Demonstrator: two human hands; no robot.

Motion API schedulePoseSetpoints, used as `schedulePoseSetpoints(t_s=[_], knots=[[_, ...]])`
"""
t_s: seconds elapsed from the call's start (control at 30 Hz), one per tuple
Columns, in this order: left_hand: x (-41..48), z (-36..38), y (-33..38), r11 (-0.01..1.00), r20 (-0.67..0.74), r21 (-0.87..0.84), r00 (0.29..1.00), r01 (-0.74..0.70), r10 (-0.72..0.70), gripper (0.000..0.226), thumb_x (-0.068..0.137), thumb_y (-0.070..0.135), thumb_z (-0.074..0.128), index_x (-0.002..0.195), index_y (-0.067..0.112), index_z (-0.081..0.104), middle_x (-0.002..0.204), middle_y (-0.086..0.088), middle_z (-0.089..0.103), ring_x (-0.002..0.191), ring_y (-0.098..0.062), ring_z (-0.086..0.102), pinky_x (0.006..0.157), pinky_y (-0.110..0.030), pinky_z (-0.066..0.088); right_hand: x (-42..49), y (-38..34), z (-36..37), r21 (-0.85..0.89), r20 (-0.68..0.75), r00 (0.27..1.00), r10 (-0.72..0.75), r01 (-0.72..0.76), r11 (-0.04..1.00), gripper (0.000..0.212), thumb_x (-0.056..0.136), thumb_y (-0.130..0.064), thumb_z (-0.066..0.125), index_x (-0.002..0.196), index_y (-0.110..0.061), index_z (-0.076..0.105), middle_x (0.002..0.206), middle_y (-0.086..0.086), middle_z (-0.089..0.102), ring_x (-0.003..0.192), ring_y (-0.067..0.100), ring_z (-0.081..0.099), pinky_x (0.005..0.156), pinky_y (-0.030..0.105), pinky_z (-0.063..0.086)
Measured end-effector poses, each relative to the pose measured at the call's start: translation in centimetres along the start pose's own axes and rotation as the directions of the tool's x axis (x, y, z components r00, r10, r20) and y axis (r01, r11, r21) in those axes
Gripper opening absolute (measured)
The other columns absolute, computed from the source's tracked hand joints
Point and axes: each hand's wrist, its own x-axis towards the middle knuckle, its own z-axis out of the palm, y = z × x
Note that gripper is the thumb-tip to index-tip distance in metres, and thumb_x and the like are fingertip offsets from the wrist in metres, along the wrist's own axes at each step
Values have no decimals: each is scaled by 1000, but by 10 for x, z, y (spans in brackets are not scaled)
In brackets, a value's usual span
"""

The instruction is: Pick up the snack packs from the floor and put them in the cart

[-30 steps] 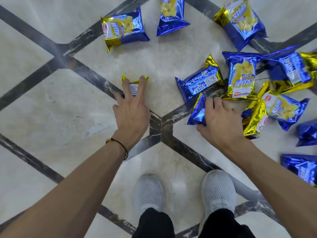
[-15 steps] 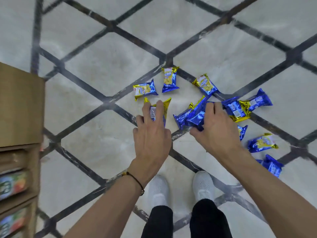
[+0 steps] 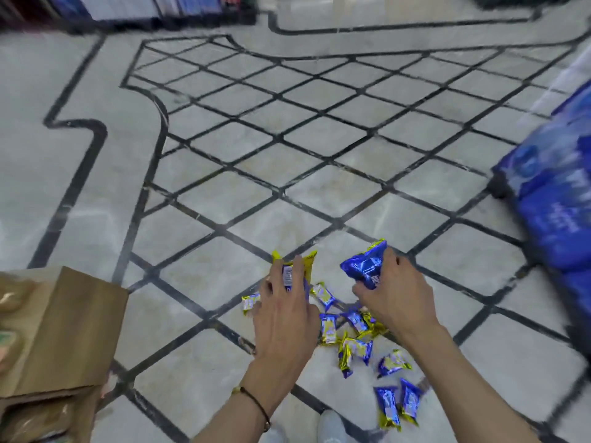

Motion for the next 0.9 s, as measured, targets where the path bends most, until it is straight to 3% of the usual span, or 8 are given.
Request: schedulePoseSetpoints(t_s=[0.23,0.4,0.5,0.63,0.9], knots=[[-36,-111,97,973,-27,6,973,-229,229,79,75,22,62,146,24,29,149,-10,32,100,-33,48,70,-45,52,-72,33,-145,59,-141,971,194,-187,981,59,73,-54,65,111,-12,48,100,8,58,94,34,61,65,37,40],[-82,-146,143,888,11,-39,889,-458,458,75,79,24,57,147,27,26,151,-8,27,106,-30,47,67,-41,53,-163,66,-217,92,-213,865,454,-445,891,55,74,-56,63,106,-15,49,99,5,59,91,29,61,65,34,43],[-113,-150,172,774,53,-47,772,-632,634,76,82,25,58,148,26,22,152,-9,24,113,-32,46,74,-43,54,-231,89,-250,147,-300,736,607,-593,792,55,72,-57,64,104,-15,49,98,4,58,90,29,60,65,35,43],[-174,-152,220,597,101,-66,589,-800,801,74,81,27,60,145,25,24,149,-12,29,102,-32,48,71,-43,52,-326,116,-280,240,-379,556,740,-713,659,59,70,-58,64,110,-17,49,103,4,59,96,30,61,68,35,42],[-376,-143,311,165,126,-151,147,-975,981,75,83,32,58,150,22,26,150,-14,30,110,-35,49,77,-42,53,-551,161,-310,378,-431,115,895,-878,295,59,72,-60,63,110,-17,48,105,8,60,99,33,61,75,38,47]])
